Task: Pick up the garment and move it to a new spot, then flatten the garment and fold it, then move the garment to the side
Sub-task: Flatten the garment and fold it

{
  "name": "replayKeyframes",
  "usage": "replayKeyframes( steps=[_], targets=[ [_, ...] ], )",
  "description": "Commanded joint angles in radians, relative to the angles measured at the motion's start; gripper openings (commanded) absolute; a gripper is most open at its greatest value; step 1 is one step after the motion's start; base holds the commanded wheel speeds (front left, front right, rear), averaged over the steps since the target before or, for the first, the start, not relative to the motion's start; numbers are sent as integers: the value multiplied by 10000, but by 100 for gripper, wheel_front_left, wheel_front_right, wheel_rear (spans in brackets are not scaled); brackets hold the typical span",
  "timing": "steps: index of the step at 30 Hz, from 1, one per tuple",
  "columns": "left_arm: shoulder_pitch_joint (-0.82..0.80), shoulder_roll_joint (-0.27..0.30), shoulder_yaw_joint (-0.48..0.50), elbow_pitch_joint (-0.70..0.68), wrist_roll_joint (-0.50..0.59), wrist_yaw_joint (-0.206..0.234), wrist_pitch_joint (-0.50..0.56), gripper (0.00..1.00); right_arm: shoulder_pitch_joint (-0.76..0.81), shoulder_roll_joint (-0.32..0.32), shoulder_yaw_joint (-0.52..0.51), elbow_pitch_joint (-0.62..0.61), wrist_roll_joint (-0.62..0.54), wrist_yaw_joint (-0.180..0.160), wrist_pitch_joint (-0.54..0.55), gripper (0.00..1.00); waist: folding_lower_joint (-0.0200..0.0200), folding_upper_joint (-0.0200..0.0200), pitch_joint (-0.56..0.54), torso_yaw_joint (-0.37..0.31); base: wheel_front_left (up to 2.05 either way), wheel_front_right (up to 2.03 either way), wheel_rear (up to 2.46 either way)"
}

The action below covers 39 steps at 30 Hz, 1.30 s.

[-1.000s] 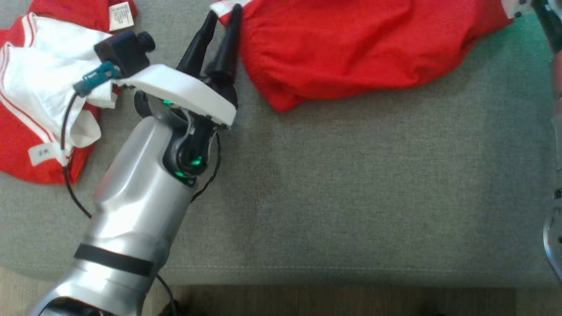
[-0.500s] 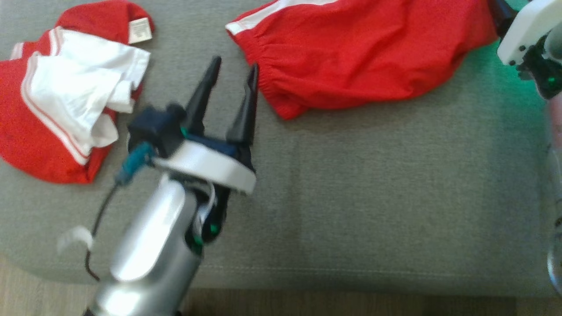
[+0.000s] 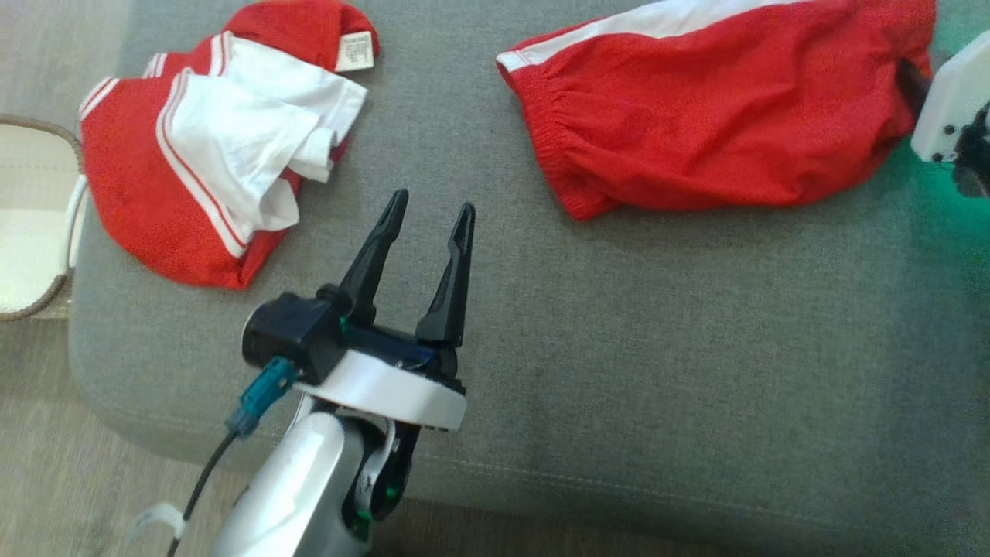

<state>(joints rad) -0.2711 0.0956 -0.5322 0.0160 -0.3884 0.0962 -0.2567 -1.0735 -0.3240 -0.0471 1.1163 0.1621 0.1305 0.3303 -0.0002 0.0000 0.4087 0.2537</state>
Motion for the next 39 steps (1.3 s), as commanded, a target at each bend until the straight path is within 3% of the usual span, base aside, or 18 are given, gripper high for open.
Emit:
replayKeyframes(
  steps=[1,2,15,23,29,39],
  targets=[
    [45,142,388,-409,102,-32,-50,100,326,400,308,195,-37,2,319,31,2,0,-119,41,0,0,0],
    [121,173,427,-432,113,-50,-50,100,323,444,349,252,-20,2,323,0,2,0,-166,28,0,0,0],
    [1080,611,1161,-737,270,171,-51,100,427,296,858,-154,136,2,-1052,0,2,0,-828,-1246,0,0,0],
    [1505,709,1375,-910,616,375,-51,100,637,-819,988,-911,-26,2,-1391,0,2,0,-1194,-2119,0,0,0],
    [1527,731,1344,-861,789,335,-51,100,825,-1123,782,-1287,-55,2,-1342,0,2,0,-1224,-2191,0,0,0],
    [1183,539,1059,-562,798,81,-6,100,1580,-767,1034,-1739,369,2,-715,0,2,0,-1442,-2033,0,0,0]
  ],
)
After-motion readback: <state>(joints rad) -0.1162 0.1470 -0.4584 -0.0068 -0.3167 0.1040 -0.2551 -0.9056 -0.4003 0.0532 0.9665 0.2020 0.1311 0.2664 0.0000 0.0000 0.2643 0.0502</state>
